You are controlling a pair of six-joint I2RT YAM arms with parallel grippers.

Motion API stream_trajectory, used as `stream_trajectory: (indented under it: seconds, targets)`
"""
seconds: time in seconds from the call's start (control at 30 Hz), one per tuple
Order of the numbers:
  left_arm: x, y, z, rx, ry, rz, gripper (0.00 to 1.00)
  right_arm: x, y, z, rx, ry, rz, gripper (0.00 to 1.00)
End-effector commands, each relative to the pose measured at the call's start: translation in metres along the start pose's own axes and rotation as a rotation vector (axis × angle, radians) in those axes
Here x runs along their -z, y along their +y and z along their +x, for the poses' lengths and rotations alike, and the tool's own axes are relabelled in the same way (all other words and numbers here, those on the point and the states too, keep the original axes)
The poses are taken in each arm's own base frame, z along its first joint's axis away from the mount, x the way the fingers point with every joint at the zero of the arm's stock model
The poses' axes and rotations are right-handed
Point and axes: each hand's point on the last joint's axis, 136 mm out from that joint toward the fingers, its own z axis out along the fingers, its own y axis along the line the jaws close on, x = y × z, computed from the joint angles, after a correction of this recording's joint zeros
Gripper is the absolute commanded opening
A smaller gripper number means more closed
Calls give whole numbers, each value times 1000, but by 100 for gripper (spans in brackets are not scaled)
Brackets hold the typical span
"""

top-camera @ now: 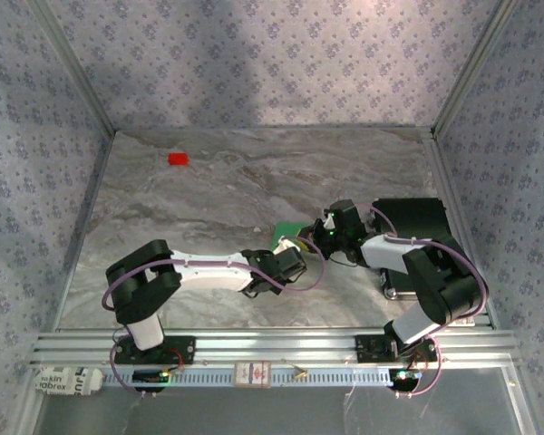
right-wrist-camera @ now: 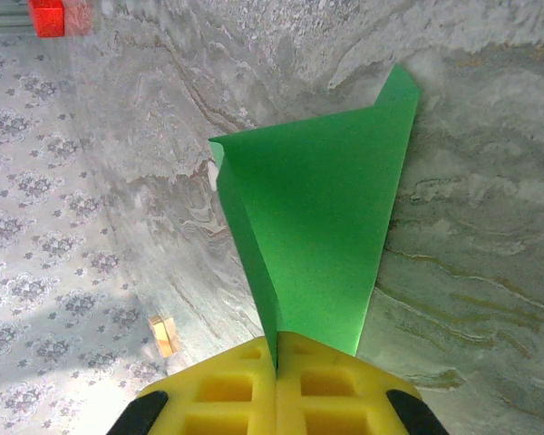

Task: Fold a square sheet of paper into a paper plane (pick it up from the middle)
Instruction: Fold the wing for the fifth time at the center of the table.

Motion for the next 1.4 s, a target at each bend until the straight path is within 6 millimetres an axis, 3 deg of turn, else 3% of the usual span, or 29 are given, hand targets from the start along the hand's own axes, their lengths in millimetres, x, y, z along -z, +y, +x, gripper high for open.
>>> stream_trajectory:
  seconds: [0.0, 0.2, 0.7, 1.37]
  targets:
    - [0, 0, -4, -31, -1, -34, 29, 4, 2, -4, -10, -23, -3, 4]
    - [0, 2, -3, -36, 1, -48, 26, 5, 0, -4, -14, -22, 0, 4]
    - [0, 6, -1, -41, 1, -71, 31, 5, 0, -5, -10, -25, -1, 4]
    - [0, 7, 0, -33, -2, -76, 15, 6, -2, -3, -8, -22, 4, 5]
